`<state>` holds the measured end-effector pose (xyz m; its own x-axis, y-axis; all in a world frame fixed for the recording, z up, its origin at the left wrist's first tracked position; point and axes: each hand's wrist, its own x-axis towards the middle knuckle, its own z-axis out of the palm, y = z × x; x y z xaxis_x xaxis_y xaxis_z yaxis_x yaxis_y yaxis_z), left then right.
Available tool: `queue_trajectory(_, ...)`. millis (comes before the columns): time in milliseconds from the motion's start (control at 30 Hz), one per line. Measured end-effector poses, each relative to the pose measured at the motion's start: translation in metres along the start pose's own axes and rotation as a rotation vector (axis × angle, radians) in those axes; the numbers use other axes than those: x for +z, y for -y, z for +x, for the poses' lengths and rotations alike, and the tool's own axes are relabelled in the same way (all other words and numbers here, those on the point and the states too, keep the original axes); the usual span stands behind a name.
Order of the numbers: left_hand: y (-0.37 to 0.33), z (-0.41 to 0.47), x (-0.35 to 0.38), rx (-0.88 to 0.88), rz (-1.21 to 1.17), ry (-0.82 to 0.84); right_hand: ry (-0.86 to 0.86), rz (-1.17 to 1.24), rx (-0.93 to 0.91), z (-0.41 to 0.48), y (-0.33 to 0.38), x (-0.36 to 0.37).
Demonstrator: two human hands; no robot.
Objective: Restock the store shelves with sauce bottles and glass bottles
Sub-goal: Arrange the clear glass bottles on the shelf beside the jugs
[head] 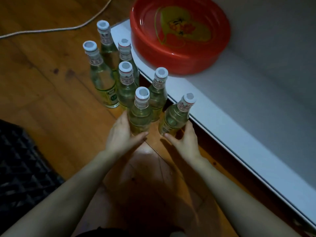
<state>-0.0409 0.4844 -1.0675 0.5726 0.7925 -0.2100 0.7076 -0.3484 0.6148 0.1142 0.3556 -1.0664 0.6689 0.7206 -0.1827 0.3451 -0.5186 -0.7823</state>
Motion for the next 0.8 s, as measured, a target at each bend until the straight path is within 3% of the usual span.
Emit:
queue_trajectory(567, 0.003, 0.005, 0.029, 0.004, -0.309, -0.184, -0.174, 0.136, 0.040, 0.016, -0.014, 0.029)
queue_trajectory(800, -0.010, -0.020, 0.000, -0.039, -0.469, -0.197, -0.162, 0.151, 0.043, -0.008, 0.023, 0.007)
